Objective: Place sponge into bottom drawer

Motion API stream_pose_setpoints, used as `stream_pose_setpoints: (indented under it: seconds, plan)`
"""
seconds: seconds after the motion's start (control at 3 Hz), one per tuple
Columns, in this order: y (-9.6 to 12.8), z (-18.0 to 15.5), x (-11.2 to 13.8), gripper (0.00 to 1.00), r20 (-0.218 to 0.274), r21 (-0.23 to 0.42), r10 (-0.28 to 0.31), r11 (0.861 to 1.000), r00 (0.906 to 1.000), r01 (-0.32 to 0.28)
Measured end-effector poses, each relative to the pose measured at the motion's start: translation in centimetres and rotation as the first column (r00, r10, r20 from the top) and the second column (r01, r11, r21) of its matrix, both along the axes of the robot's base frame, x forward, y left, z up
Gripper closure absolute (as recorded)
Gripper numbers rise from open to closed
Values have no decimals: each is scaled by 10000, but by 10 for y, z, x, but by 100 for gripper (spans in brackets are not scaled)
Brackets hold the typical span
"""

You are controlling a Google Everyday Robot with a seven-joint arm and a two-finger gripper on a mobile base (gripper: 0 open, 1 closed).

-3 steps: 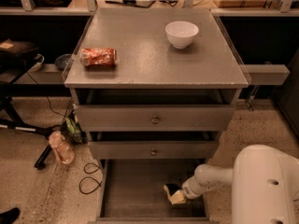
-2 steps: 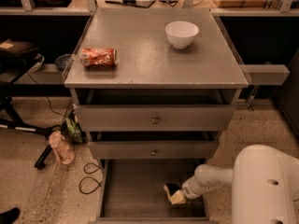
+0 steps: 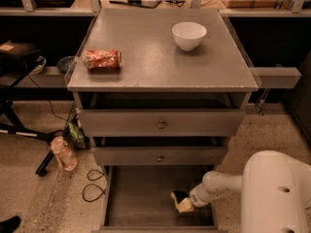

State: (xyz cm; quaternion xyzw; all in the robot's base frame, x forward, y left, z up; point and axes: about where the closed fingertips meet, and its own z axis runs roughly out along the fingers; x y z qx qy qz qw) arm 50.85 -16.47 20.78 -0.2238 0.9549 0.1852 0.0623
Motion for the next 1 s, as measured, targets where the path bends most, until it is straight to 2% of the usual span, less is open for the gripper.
stream_pose_setpoints:
  seconds: [0.33,0.67,1.0]
  plan:
    - [0,0,0,19,-1,0,0,10000,10000,0]
    - [0,0,0,0,-3,1,1,10000,10000,-1]
    - [0,0,0,0,-3,1,1,10000,10000,-1]
